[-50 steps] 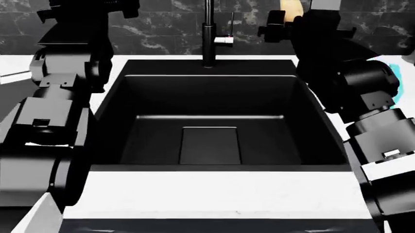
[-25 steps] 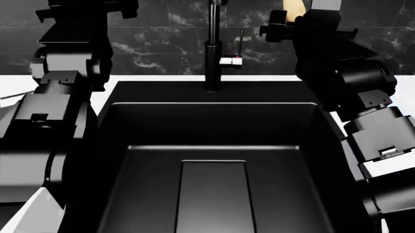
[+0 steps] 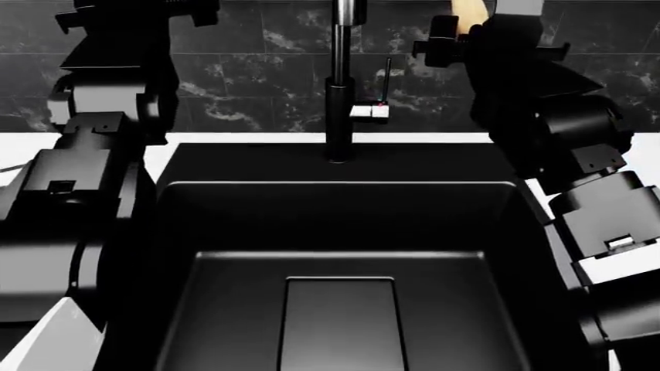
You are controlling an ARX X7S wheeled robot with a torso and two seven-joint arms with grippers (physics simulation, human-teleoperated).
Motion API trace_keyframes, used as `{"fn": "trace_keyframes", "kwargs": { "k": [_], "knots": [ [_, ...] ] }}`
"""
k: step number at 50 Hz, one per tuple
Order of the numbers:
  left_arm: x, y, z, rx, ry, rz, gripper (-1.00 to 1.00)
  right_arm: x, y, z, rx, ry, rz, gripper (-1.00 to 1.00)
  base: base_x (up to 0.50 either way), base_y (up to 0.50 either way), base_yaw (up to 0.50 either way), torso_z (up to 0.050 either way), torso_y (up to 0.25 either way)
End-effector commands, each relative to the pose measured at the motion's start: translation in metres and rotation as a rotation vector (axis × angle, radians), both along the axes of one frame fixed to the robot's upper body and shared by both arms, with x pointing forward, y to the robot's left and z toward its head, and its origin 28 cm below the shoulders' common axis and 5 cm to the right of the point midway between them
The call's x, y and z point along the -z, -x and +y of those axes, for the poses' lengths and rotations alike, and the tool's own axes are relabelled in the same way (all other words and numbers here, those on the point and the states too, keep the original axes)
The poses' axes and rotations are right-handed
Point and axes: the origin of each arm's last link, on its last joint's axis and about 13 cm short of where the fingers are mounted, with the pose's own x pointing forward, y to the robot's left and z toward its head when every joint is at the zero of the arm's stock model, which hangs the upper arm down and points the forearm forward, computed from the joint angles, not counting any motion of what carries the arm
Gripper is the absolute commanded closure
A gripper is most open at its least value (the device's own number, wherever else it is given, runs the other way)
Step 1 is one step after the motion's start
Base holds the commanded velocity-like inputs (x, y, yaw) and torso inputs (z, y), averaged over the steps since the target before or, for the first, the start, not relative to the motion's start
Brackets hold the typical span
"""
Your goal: Pick up the fruits and vegetables and place them in the sink. Turn on the sink faucet to wash them. Then turn the sink off and put them in the tray.
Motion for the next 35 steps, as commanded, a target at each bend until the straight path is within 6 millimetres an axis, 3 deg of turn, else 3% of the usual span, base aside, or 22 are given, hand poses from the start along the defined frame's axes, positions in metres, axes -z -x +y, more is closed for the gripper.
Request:
{"fn": "trace_keyframes", "kwargs": {
  "k": [1,4,8,15,23,35],
  "knots": [
    [0.002,-0.001,-0.001,0.048,-0.002,-0.021,1.00,-0.004,0.004,-0.004,-0.069,0.025,-0.014,1.00,0.50,0.00,0.00,0.000,0.000],
    [0.005,0.000,-0.001,0.187,0.037,0.008,1.00,-0.006,0.016,-0.009,-0.169,0.084,0.009,1.00,0.18,0.00,0.00,0.000,0.000],
    [0.006,0.015,0.001,0.352,-0.017,0.057,1.00,-0.006,0.047,-0.020,-0.303,0.201,0.104,1.00,0.03,0.00,0.00,0.000,0.000],
    [0.010,0.041,0.014,0.448,-0.128,0.163,1.00,-0.014,0.077,-0.037,-0.311,0.329,0.217,1.00,0.03,0.00,0.00,0.000,0.000],
    [0.008,0.051,0.030,0.398,-0.225,0.248,1.00,-0.015,0.086,-0.043,-0.305,0.384,0.343,1.00,0.03,0.00,0.00,0.000,0.000],
    [-0.004,0.069,0.034,0.452,-0.380,0.391,1.00,-0.021,0.097,-0.040,-0.379,0.523,0.481,1.00,0.03,0.00,0.00,0.000,0.001]
  ]
}}
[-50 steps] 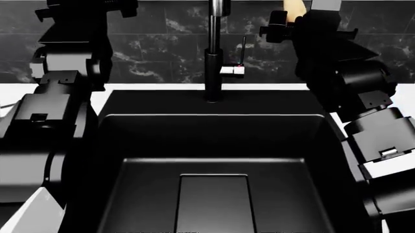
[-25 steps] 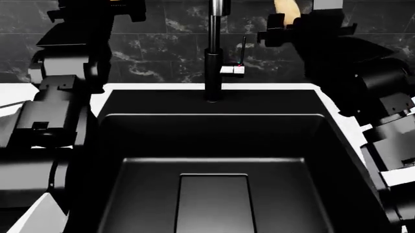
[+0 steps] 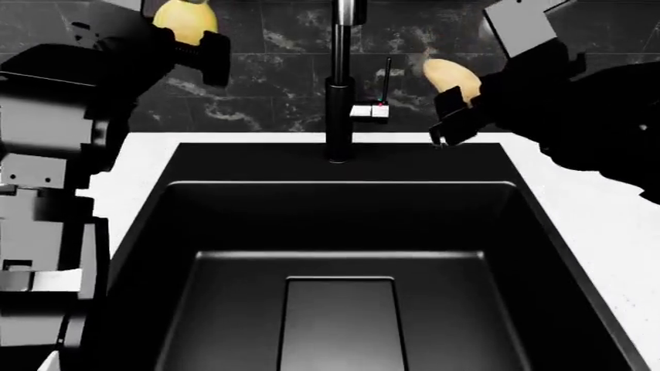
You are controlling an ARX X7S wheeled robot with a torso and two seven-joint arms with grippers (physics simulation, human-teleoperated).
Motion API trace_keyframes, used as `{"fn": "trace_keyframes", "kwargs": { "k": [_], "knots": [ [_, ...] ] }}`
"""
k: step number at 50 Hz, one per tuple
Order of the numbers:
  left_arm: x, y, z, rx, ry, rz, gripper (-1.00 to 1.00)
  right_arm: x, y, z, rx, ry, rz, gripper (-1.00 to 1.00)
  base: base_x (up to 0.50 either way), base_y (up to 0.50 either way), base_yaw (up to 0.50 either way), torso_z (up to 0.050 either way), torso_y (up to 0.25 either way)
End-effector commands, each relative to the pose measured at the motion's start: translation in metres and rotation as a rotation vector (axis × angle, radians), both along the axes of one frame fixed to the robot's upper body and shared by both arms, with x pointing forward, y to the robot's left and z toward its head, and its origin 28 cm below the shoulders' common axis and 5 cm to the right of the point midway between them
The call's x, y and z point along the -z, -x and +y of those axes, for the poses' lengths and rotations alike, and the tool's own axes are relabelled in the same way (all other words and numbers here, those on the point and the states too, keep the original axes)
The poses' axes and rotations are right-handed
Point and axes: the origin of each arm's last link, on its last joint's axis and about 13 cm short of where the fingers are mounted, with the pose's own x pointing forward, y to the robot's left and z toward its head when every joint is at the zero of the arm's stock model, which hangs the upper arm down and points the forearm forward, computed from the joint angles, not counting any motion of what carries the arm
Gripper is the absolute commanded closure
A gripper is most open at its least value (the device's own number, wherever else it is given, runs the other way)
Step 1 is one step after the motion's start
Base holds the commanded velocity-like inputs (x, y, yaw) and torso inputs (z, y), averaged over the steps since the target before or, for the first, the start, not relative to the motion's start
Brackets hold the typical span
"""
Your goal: Pick up the fruits and vegetables and place them in the sink. Turn on the sink faucet to wash them. Then turn the sink off and put them in the tray.
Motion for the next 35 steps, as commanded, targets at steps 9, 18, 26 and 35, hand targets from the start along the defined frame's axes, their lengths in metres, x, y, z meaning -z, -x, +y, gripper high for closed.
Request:
{"fn": "trace_keyframes", "kwargs": {
  "k": [9,18,26,35],
  "knots": [
    [0.006,0.038,-0.001,0.378,-0.363,0.308,1.00,0.002,0.018,0.001,-0.109,0.191,0.184,1.00,0.03,0.00,0.00,0.000,0.000],
    [0.018,0.059,-0.001,0.668,-0.444,0.420,1.00,0.008,0.023,0.006,-0.205,0.204,0.189,1.00,0.03,0.00,0.00,0.001,0.000],
    [0.033,0.069,-0.009,0.818,-0.507,0.509,1.00,0.021,0.026,0.012,-0.315,0.218,0.187,1.00,0.03,0.00,0.00,0.000,0.000],
    [0.050,0.072,-0.023,0.932,-0.514,0.549,1.00,0.042,0.036,0.017,-0.408,0.240,0.251,1.00,0.03,0.00,0.00,0.000,0.000]
  ]
}}
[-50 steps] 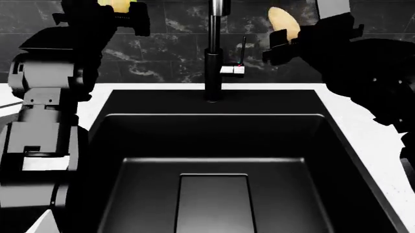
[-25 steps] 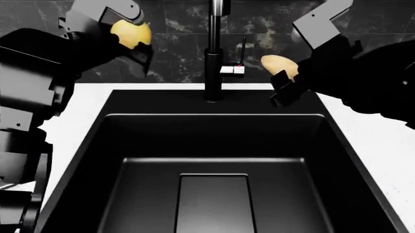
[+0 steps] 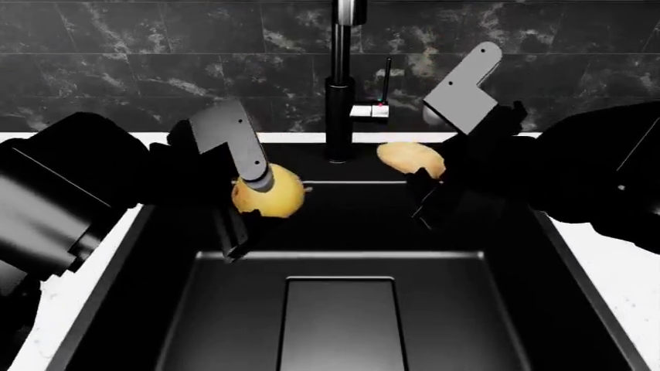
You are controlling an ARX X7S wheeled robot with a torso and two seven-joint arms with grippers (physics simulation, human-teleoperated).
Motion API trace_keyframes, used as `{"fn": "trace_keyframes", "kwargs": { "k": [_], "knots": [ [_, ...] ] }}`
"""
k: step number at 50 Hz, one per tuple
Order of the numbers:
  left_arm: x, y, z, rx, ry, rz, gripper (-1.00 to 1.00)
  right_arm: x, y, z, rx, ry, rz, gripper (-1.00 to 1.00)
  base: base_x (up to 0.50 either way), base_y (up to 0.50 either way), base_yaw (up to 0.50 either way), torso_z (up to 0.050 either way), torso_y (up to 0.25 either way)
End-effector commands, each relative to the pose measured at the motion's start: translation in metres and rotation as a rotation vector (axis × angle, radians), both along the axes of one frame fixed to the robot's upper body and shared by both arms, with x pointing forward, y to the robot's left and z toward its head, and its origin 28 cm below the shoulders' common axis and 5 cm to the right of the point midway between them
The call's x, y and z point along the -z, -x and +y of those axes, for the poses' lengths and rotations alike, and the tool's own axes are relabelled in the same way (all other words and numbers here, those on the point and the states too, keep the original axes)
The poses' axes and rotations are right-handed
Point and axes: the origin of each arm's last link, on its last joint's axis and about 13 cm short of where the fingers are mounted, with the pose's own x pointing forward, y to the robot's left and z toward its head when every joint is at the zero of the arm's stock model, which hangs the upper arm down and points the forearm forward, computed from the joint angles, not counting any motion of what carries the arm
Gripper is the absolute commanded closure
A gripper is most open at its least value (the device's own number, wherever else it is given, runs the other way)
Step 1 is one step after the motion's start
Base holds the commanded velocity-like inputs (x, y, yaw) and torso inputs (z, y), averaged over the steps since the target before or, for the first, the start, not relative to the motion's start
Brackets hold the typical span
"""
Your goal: Pick up the fruits and vegetables and place them in the sink. Turn on the sink faucet to wash them. Then turn the sink off and put them in the tray.
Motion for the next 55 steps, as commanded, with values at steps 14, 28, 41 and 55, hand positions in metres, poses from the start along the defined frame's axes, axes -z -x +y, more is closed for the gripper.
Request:
{"fn": "trace_keyframes", "kwargs": {
  "k": [14,28,41,55],
  "knots": [
    [0.013,0.001,-0.010,0.124,-0.036,0.062,1.00,0.042,0.006,0.009,-0.131,0.079,0.131,1.00,0.03,0.00,0.00,0.000,0.001],
    [0.010,0.000,-0.008,0.113,-0.040,0.024,1.00,0.058,-0.011,0.028,-0.062,0.054,0.162,1.00,0.03,0.00,0.00,0.000,0.000],
    [0.012,0.000,-0.008,0.114,-0.037,0.021,1.00,0.073,-0.011,0.035,-0.022,0.019,0.266,1.00,0.03,0.00,0.00,0.000,0.001],
    [0.013,-0.002,-0.009,0.110,-0.026,0.013,1.00,0.096,-0.008,0.032,0.003,0.057,0.383,1.00,0.03,0.00,0.00,0.001,0.000]
  ]
}}
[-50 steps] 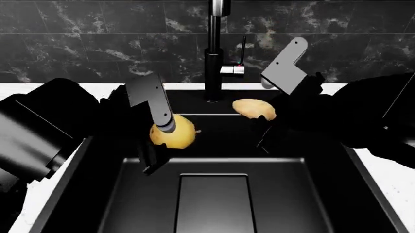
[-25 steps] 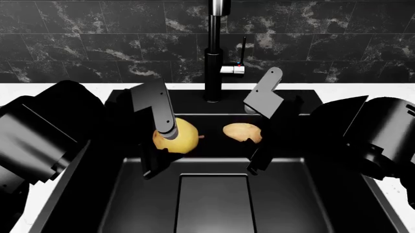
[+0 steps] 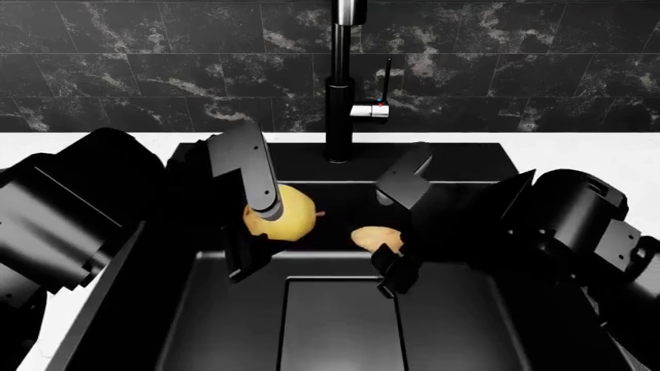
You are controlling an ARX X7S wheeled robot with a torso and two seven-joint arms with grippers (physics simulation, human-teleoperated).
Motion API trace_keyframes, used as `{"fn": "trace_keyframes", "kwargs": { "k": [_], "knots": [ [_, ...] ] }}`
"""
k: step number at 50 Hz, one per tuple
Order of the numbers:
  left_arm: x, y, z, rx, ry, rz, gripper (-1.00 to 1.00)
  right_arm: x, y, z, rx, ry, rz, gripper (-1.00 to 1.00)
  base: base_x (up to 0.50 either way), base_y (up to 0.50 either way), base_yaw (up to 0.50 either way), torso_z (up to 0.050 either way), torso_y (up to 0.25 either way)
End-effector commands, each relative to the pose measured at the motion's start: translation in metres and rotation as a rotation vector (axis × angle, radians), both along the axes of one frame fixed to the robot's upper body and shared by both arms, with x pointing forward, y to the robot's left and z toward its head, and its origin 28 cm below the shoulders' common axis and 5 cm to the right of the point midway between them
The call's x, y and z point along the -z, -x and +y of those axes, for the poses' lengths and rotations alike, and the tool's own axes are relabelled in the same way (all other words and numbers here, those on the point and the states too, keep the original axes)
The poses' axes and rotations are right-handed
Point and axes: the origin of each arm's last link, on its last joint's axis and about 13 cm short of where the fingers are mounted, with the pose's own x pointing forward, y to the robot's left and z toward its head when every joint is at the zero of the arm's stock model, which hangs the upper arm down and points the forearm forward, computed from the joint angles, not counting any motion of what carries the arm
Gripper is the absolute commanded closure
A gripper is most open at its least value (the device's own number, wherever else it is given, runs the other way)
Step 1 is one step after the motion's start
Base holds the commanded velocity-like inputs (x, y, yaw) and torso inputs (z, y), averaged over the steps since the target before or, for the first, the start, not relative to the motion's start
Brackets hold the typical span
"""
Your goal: Pick up the fruits and vegetables and place them in the sink. Turn on the sink faucet to wash them. Then turn the sink off and put them in the tray.
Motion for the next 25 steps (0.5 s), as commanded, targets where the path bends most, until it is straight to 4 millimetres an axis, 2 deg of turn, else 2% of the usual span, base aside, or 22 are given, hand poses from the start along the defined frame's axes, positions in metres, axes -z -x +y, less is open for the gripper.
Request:
{"fn": "trace_keyframes", "kwargs": {
  "k": [1,15,25],
  "knots": [
    [0.000,-0.002,-0.001,-0.006,0.015,-0.008,1.00,0.017,0.001,0.000,0.011,0.026,0.079,1.00,0.03,0.00,0.00,0.000,0.000],
    [0.003,-0.003,-0.002,0.002,0.021,-0.009,1.00,0.061,-0.003,0.007,0.004,0.025,0.198,1.00,0.03,0.00,0.00,0.000,0.000],
    [0.004,-0.003,-0.003,0.005,0.025,-0.001,1.00,0.080,-0.003,0.010,0.002,0.023,0.246,1.00,0.03,0.00,0.00,0.000,0.000]
  ]
}}
